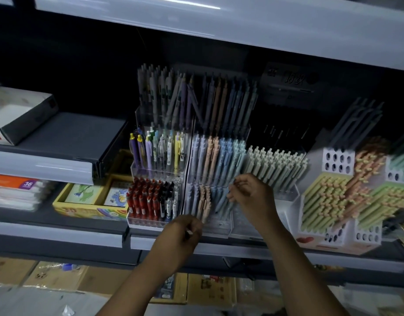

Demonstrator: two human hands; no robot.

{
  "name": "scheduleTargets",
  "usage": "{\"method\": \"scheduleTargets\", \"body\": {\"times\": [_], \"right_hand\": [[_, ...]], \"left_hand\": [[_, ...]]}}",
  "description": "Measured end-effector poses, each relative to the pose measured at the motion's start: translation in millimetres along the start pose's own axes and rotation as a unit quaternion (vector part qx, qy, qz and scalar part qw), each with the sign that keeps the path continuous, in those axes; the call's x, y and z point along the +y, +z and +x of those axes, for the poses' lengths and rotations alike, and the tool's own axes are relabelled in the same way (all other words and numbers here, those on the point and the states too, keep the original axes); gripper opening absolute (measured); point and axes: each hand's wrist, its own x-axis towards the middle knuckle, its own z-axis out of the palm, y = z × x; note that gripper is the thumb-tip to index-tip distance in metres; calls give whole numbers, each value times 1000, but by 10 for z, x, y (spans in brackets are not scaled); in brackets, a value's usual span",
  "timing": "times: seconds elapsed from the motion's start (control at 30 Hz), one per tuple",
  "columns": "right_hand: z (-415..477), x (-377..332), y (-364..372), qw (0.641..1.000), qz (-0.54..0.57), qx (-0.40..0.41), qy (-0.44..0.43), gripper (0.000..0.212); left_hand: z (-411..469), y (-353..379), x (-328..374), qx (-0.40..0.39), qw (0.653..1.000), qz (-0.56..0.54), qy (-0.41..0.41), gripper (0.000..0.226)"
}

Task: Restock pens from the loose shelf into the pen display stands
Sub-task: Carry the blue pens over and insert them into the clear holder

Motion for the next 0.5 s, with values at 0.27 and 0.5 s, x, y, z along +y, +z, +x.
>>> {"method": "scheduleTargets", "body": {"times": [0.27, 0.5], "right_hand": [[-13, 201, 131, 986, -157, -48, -39, 7], [2, 323, 203, 948, -294, -87, -84, 13]], "left_hand": [[5, -71, -43, 14, 1000, 20, 5, 14], [-37, -33, -87, -7, 1000, 24, 13, 12]]}}
